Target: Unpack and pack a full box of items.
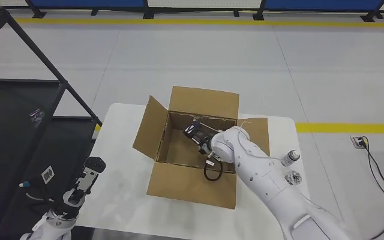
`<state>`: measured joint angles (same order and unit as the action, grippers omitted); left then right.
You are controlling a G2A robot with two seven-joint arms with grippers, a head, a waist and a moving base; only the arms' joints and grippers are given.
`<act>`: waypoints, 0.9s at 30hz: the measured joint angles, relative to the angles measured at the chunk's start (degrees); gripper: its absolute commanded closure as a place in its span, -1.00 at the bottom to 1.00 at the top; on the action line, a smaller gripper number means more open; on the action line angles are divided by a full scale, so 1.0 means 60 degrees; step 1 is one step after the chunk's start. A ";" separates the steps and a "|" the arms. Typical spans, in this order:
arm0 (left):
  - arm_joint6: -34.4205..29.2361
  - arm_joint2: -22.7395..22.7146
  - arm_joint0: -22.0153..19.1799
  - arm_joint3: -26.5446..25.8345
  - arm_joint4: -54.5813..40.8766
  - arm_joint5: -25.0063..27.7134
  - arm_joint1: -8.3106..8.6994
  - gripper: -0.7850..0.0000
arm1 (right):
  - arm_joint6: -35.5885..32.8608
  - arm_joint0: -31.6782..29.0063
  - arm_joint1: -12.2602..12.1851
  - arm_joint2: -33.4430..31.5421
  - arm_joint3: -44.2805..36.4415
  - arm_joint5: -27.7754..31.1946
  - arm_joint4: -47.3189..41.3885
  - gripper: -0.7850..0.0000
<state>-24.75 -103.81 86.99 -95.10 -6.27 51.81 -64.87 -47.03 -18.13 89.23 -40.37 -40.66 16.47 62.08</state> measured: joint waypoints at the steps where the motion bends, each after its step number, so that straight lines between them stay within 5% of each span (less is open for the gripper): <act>1: 0.0000 0.0000 0.0000 0.0000 0.0000 0.0000 0.0000 -1.00 | -0.0012 0.0047 0.0084 0.0094 0.0187 -0.0069 -0.0017 0.94; 2: 0.0000 0.0000 0.0000 0.0000 0.0000 0.0000 0.0000 -1.00 | -0.0010 0.0098 0.0167 0.0175 0.0362 -0.0146 -0.0042 0.63; 6: 0.0000 0.0000 0.0000 0.0000 0.0000 0.0000 0.0000 -1.00 | 0.0147 0.0340 0.0470 0.0391 0.1085 -0.0150 -0.0214 0.25; 17: 0.0000 0.0000 0.0000 0.0000 0.0000 0.0000 0.0000 -1.00 | 0.0815 0.0651 0.0657 0.0284 0.1782 -0.0023 -0.0278 0.25; 23: 0.0000 0.0000 0.0000 0.0000 0.0000 0.0000 0.0000 -1.00 | 0.1694 0.0171 0.0080 -0.0487 0.0489 0.0134 0.0040 0.24; 27: 0.0000 0.0000 0.0000 0.0000 0.0000 0.0000 0.0000 -1.00 | 0.1549 -0.1378 -0.0772 -0.1684 -0.2384 0.0144 0.0816 0.19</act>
<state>-24.75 -103.81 86.99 -95.10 -6.27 51.81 -64.87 -37.74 -26.40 84.59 -50.47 -54.96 17.33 66.97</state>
